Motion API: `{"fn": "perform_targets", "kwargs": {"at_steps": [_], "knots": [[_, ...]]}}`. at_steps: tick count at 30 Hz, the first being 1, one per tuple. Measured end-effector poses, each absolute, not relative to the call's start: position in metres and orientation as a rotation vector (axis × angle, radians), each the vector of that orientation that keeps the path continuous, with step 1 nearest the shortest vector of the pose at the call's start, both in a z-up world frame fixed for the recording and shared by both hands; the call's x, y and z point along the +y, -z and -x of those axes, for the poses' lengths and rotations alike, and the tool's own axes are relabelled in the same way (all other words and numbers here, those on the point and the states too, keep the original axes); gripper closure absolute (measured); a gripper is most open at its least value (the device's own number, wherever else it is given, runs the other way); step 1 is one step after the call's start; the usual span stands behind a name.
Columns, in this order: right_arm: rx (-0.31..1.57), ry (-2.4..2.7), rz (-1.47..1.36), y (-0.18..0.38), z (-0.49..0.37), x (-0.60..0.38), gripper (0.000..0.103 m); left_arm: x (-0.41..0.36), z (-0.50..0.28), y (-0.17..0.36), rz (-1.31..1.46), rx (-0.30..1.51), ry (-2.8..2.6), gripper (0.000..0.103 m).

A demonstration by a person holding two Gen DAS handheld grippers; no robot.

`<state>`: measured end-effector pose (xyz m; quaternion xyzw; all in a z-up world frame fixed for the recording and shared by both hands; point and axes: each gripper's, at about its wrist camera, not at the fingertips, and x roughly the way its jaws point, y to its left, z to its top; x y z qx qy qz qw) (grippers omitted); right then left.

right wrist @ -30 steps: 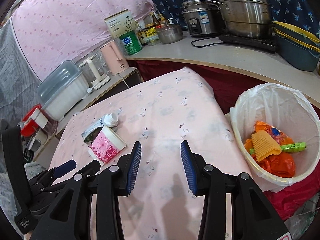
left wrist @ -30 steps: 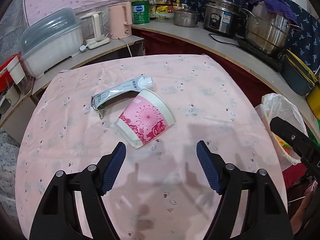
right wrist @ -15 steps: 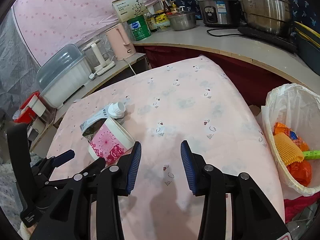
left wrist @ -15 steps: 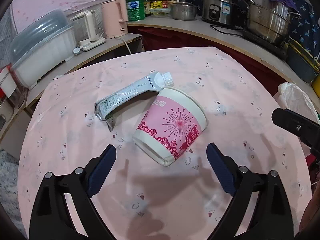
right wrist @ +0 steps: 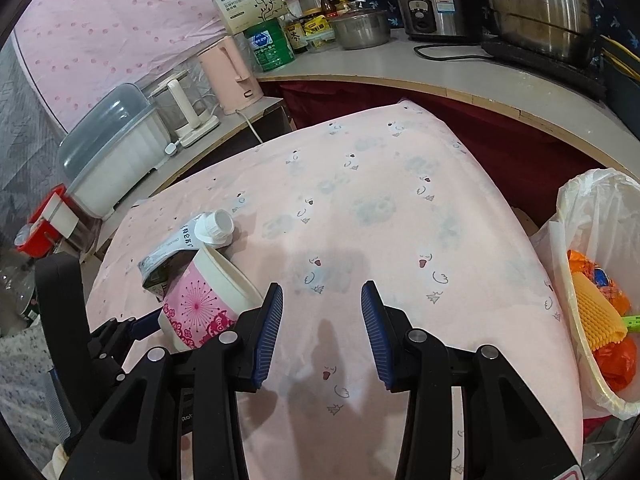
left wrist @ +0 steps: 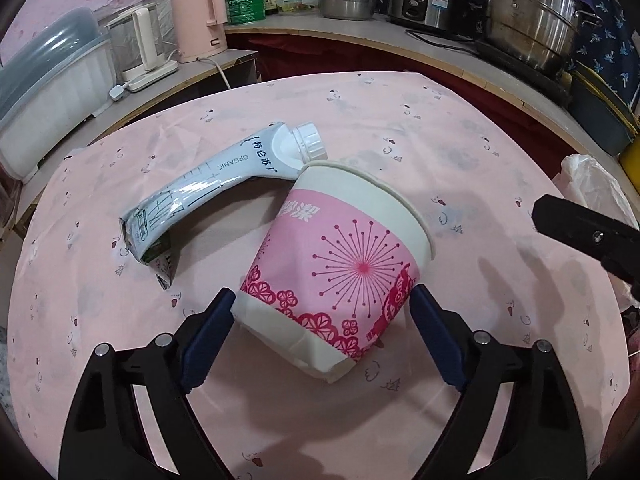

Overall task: Collect trash
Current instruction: 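Grasp the pink paper cup with the left tool, then grasp the white-capped drink pouch with the right tool while the left tool holds the cup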

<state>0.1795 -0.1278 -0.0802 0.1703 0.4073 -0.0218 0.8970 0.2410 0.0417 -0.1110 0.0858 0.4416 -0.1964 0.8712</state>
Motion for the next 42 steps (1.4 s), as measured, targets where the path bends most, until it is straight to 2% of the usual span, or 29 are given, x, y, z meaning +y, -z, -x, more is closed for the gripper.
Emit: {"fn": "perform_targets", "kwargs": {"at_steps": [5,10,23,42], "knots": [[0.850,0.039,-0.354,0.082,-0.180,-0.124,0.063,0.043,-0.233,0.106,-0.154,0.929,0.425,0.037],[0.847,0.034,-0.357,0.080,-0.175,-0.121,0.063,0.044,-0.219,0.100,-0.121,0.929,0.437,0.041],[0.820,0.022,-0.348,0.064,-0.162,-0.116,0.063,0.072,-0.189,0.075,-0.021,0.915,0.382,0.042],[0.899,-0.214,-0.477,0.075,-0.218,-0.040,0.063,0.190,-0.205,0.039,0.089,0.850,0.105,0.042]]}}
